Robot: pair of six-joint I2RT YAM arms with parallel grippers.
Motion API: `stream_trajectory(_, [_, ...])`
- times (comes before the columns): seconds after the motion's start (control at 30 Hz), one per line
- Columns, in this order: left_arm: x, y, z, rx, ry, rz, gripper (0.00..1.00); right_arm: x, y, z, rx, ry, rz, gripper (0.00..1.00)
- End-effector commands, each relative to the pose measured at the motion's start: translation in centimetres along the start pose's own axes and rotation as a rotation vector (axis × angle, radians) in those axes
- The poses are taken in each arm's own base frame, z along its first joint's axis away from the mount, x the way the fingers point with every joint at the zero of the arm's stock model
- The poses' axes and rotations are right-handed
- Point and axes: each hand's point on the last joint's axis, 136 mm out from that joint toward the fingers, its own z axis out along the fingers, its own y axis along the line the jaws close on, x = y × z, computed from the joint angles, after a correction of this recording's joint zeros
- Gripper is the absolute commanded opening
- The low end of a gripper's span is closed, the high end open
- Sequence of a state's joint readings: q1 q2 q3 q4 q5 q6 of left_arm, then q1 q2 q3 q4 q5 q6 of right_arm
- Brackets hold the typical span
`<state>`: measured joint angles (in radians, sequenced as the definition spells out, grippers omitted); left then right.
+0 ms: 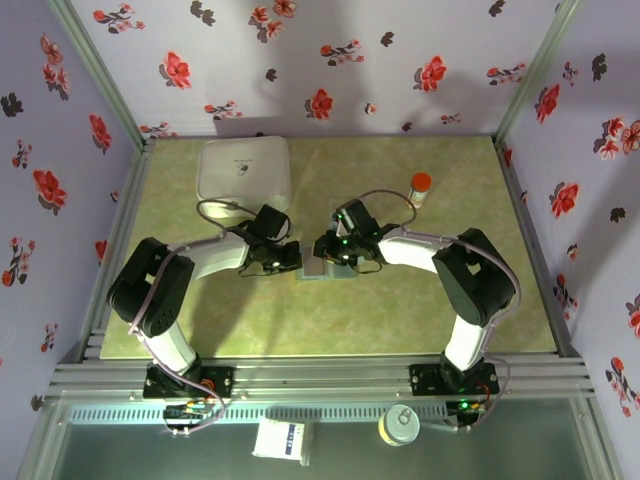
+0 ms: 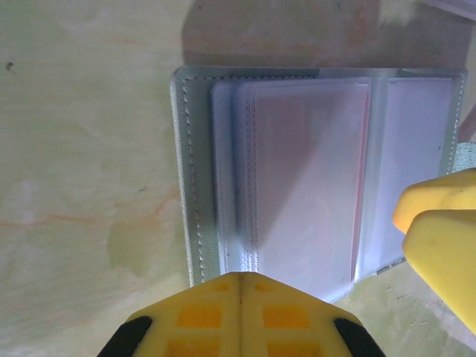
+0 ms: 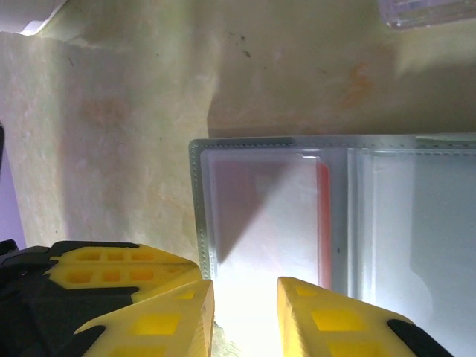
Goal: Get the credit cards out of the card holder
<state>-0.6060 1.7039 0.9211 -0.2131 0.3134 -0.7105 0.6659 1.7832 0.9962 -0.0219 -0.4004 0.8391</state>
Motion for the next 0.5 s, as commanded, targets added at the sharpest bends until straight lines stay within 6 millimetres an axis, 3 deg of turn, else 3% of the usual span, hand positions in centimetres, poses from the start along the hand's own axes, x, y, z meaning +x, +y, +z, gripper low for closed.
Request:
stream_trajectory(0.0, [-0.1,1.2,0.3,-0.035,0.011,0.007,0.00,-0.3,1.0,0.3,-0.017,0.014,0.007,0.30])
stream_trajectory(0.2, [-0.1,1.6,0.3,-0.033,0.016,0.000,0.00,0.1,1.0,0.8,-0.008,0.052,-0.001,0.23])
stream_trajectory(0.47, [0.2,1.9,0.6,-0.033,0.031,-0.005,0.00,0.8,0.1,1.2,0.045,0.086,-0.014,0.23])
